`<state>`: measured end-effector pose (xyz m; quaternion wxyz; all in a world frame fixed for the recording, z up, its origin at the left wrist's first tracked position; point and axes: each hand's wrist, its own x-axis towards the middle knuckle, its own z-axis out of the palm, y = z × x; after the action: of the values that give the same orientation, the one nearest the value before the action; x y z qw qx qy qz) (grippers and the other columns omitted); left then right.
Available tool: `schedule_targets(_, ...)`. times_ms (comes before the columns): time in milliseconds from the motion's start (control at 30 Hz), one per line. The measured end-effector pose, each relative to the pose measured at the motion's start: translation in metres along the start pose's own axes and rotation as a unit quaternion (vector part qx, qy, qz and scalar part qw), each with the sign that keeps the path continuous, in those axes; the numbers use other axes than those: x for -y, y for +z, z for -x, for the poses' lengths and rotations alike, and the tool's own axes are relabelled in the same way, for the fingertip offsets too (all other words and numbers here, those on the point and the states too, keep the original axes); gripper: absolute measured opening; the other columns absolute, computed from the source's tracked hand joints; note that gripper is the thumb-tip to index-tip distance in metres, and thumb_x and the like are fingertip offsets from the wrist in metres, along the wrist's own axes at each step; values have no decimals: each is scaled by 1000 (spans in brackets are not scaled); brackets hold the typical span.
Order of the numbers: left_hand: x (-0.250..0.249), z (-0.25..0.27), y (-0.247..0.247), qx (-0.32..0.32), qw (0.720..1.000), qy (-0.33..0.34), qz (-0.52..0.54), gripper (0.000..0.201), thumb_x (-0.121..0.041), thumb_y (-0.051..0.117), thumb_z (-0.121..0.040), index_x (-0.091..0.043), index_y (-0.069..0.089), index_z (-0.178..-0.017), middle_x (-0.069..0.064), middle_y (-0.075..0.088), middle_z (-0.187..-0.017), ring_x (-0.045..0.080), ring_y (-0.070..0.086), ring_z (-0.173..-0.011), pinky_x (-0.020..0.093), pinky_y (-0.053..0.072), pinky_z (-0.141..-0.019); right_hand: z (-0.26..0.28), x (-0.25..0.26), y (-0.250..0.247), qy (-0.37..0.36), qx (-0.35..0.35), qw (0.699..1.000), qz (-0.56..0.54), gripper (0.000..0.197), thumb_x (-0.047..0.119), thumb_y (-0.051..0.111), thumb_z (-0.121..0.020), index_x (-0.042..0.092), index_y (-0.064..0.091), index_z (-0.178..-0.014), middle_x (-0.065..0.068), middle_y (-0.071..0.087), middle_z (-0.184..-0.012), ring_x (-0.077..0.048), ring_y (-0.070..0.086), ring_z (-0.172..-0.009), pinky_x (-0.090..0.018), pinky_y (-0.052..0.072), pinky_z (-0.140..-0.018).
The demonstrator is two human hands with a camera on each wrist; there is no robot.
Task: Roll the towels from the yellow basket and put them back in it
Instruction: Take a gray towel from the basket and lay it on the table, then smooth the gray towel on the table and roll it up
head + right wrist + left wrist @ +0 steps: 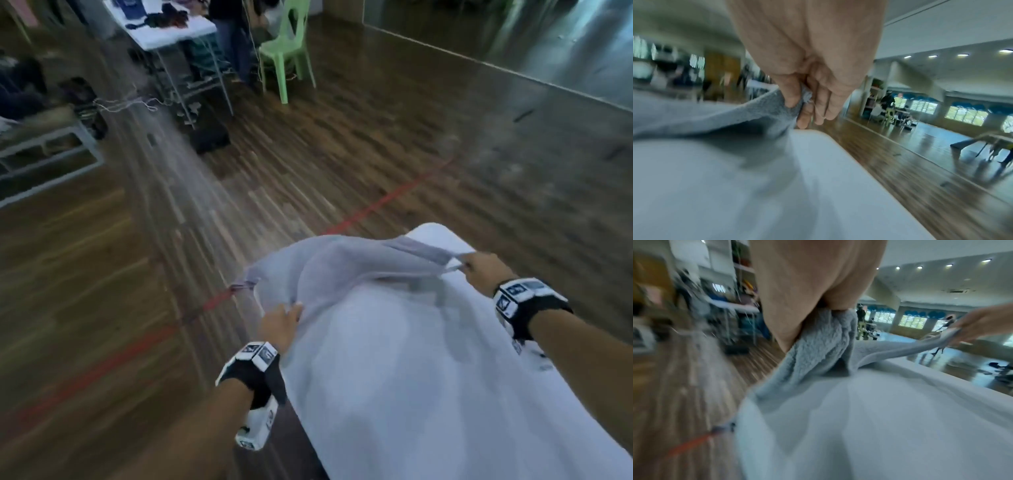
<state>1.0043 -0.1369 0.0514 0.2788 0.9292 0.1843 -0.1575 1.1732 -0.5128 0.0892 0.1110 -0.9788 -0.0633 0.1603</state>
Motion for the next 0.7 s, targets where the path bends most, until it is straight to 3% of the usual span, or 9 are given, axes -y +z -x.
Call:
schedule_targets(100, -37, 38, 98, 200, 978, 44, 36, 30, -29, 47, -98, -6, 66, -95, 1, 61, -78, 26, 63, -93, 32, 44, -78, 47, -92, 66, 133, 78, 983, 103, 28, 15, 54, -87, 12, 68, -112, -15, 64, -114, -34, 62, -103, -39, 50, -87)
schedule_targets(167, -62, 67, 128, 363, 921, 61, 126, 32, -42, 52, -95, -22, 68, -75, -11, 57, -65, 17, 58, -65, 29, 42, -63, 67, -130, 89, 220, 118, 956, 155, 34, 21, 50, -87, 16, 66, -116, -10, 63, -118, -30, 61, -107, -42, 48, -94)
schedule_targets(233, -69, 77, 142, 420, 887, 75, 179, 39, -61, 53, -86, -27, 65, -70, -8, 63, -71, 14, 55, -64, 30, 43, -63, 76, -137, 96, 251, 108, 942, 196, 38, 19, 42, -90, 20, 57, -125, -6, 52, -133, -27, 47, -125, -49, 30, -109)
schedule_targets(333, -55, 62, 151, 145, 977, 119, 105, 35, -59, 53, -83, -25, 60, -79, -1, 61, -86, 15, 55, -79, 31, 44, -73, 68, -111, 105, 116, -67, 979, 151, 41, 18, 39, -87, 10, 55, -123, -13, 43, -142, -31, 36, -133, -59, 14, -114)
schedule_targets(400, -43, 56, 144, -76, 989, 120, -42, 43, -62, 52, -78, -25, 60, -98, 3, 55, -105, 23, 50, -99, 38, 42, -85, 50, -76, 112, 4, -117, 990, 72, 52, 36, 32, -86, 6, 58, -119, -19, 48, -139, -38, 44, -127, -62, 25, -109)
schedule_targets(433, -38, 53, 142, -108, 986, 98, -81, 55, -67, 53, -76, -27, 57, -114, 7, 49, -121, 28, 46, -112, 43, 38, -94, 41, -56, 117, -25, -105, 994, 27, 58, 47, 30, -88, 9, 56, -123, -19, 44, -143, -40, 42, -129, -61, 27, -108)
schedule_targets(500, -29, 48, 140, -39, 991, 44, -122, 88, -79, 51, -70, -37, 28, -144, 15, 18, -151, 36, 19, -139, 53, 19, -110, 26, -20, 130, -15, -23, 999, -18, 68, 68, 34, -88, 27, 39, -142, -11, 22, -157, -36, 22, -143, -61, 18, -110)
schedule_targets(567, -23, 45, 145, 41, 987, 17, -152, 106, -84, 47, -68, -39, -4, -150, 11, -18, -157, 39, -13, -143, 59, 0, -112, 15, 0, 145, 11, 50, 999, 5, 84, 81, 35, -80, 41, 12, -150, -1, -2, -162, -34, 1, -148, -64, 6, -111)
schedule_targets(700, -35, 48, 164, 57, 977, 1, -207, 110, -74, 50, -75, -27, -14, -150, 17, -31, -152, 47, -26, -137, 67, -4, -110, 13, -3, 156, 20, 89, 995, 40, 95, 91, 26, -72, 48, -12, -148, 4, -25, -159, -31, -17, -146, -67, -2, -110)
